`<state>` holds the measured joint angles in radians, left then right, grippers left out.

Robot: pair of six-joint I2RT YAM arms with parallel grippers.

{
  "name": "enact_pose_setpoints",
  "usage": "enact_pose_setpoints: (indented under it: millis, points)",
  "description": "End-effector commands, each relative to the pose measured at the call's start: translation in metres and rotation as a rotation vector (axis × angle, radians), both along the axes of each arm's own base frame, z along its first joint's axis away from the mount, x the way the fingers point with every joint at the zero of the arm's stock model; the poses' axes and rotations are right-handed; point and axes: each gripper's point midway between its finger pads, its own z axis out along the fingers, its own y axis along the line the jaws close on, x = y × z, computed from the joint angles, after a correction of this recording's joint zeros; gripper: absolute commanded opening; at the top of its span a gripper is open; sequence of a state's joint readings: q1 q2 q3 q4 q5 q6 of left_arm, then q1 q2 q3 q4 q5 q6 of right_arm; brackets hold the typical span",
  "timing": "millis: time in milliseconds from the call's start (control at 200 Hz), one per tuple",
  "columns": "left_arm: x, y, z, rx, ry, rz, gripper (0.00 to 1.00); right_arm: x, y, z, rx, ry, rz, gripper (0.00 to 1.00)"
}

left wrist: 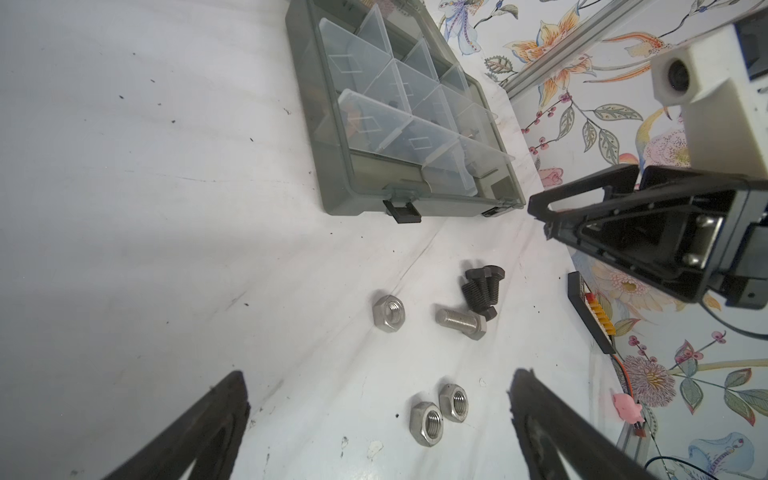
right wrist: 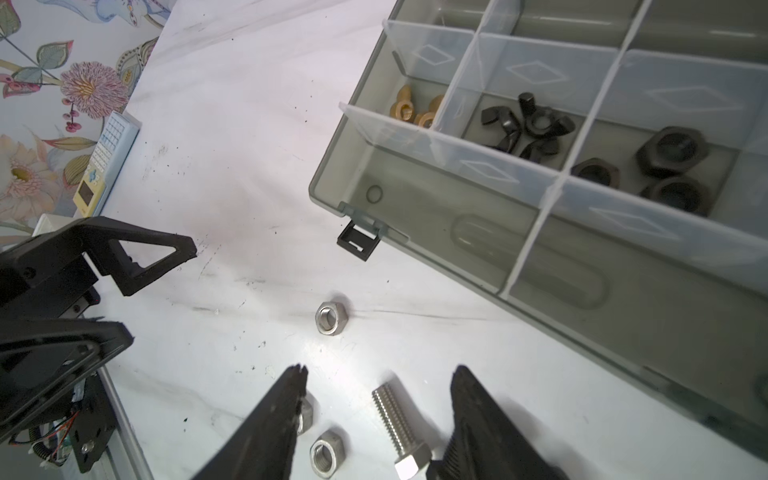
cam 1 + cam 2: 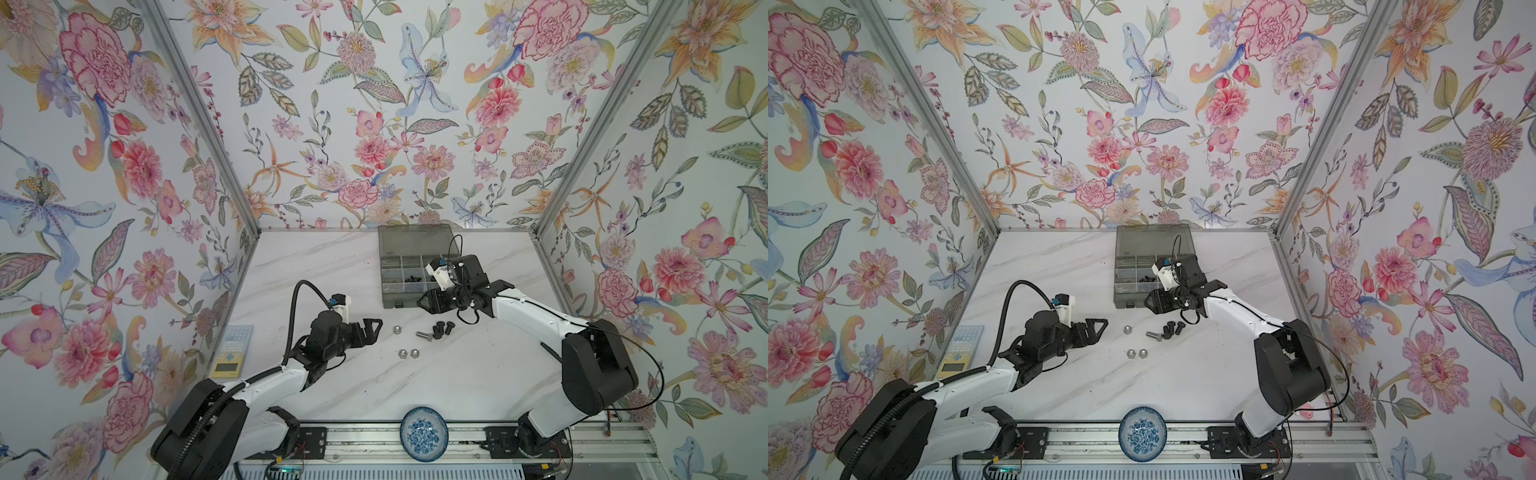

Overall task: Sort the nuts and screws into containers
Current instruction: 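Move the right gripper back over the pile and lower it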

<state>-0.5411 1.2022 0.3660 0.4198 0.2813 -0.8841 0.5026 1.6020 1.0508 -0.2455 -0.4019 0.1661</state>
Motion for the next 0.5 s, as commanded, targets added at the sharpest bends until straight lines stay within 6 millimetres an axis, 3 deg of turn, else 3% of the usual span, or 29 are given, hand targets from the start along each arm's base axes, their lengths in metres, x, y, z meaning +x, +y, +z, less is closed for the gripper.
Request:
enact_pose_setpoints:
  millis: [0, 215, 265, 490]
  points:
    - [-0.001, 0.007, -0.004, -0.001, 0.016, 0.024, 0.99, -0.008, 0.013, 0.0, 0.028, -0.017, -0.021, 0.61]
    - [0.0, 0.006, 0.0, -0.008, -0.008, 0.018, 0.99, -0.011, 0.03, -0.022, -0.039, -0.016, -0.072, 0.63]
    - [0.0, 0.007, 0.001, -0.009, -0.011, 0.021, 0.99, -0.021, 0.045, -0.024, -0.047, -0.026, -0.04, 0.63]
    - [-0.003, 0.01, -0.002, -0.005, -0.009, 0.027, 0.99, -0.028, 0.068, -0.052, -0.161, -0.003, 0.035, 0.58]
